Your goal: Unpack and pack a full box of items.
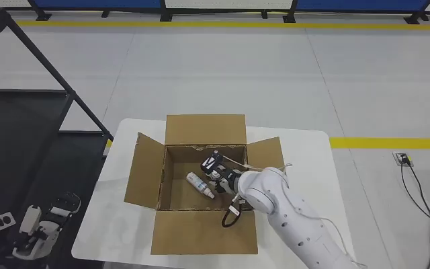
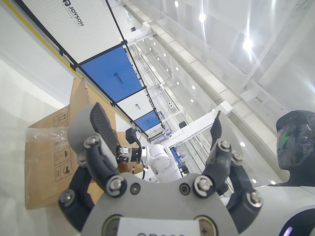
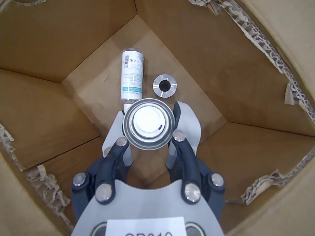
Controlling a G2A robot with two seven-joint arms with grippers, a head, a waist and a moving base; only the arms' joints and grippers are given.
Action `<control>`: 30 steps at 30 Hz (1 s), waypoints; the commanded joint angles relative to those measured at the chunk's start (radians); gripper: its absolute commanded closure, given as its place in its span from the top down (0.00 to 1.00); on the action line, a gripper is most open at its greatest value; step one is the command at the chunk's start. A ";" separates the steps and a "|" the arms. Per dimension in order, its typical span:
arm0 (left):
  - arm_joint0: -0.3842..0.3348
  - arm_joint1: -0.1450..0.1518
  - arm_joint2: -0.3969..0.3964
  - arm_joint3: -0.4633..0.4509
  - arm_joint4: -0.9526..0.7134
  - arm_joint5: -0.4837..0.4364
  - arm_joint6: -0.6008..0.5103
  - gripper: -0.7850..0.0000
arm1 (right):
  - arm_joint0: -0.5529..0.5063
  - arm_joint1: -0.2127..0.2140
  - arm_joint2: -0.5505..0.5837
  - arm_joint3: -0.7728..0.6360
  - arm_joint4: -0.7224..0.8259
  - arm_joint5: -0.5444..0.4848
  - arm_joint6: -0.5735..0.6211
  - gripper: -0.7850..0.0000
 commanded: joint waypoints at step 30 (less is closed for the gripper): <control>0.000 0.000 0.000 0.000 0.000 0.000 0.000 1.00 | 0.029 -0.025 -0.011 0.154 -0.015 -0.028 -0.131 0.96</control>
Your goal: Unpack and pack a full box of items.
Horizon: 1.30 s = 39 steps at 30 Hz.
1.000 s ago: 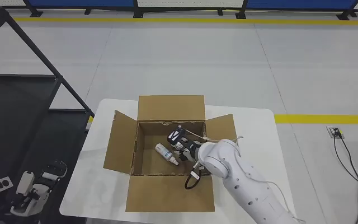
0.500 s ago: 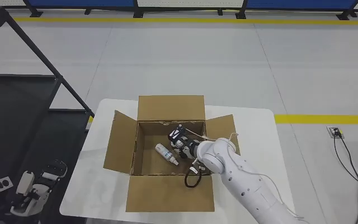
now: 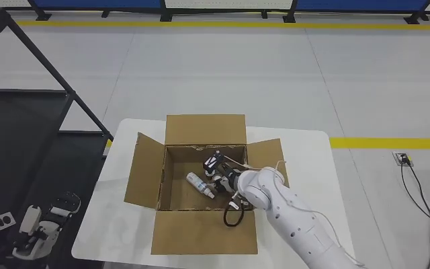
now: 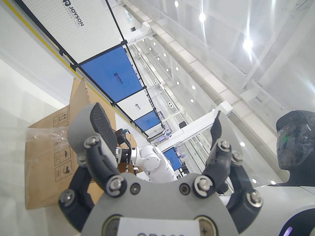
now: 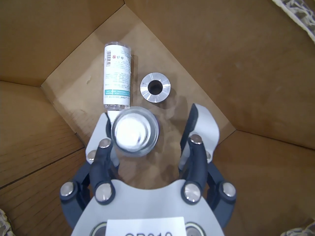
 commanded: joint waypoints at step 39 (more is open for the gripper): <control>-0.145 -0.014 0.275 0.041 0.624 0.115 0.209 1.00 | -0.444 0.130 0.720 -0.599 0.612 -0.036 0.042 1.00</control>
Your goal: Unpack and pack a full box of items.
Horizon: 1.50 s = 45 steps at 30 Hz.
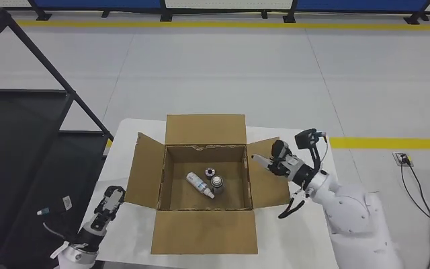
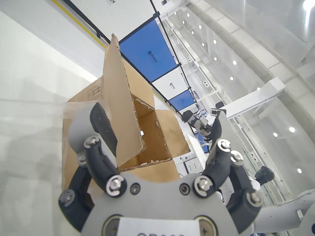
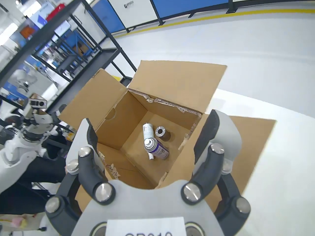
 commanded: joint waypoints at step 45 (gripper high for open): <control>-0.176 0.014 0.320 0.069 0.252 0.145 -0.106 1.00 | 0.492 -0.007 -0.518 0.591 0.299 -0.198 0.324 1.00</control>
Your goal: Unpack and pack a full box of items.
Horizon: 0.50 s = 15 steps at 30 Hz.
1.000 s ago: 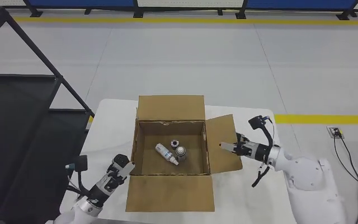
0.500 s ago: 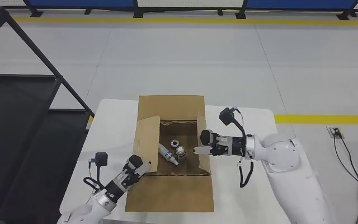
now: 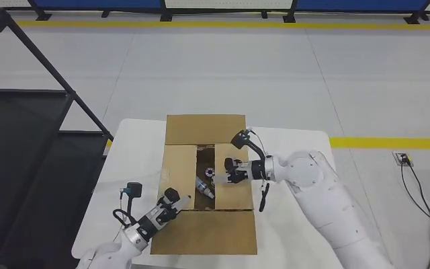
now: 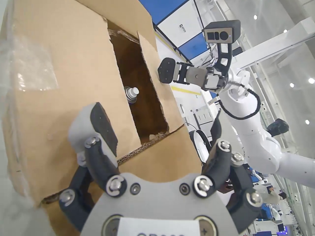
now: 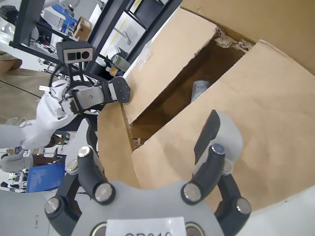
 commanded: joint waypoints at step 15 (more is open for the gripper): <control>-0.014 0.007 0.015 0.022 -0.001 0.015 0.011 1.00 | 0.013 -0.002 -0.070 0.020 -0.102 -0.011 -0.079 1.00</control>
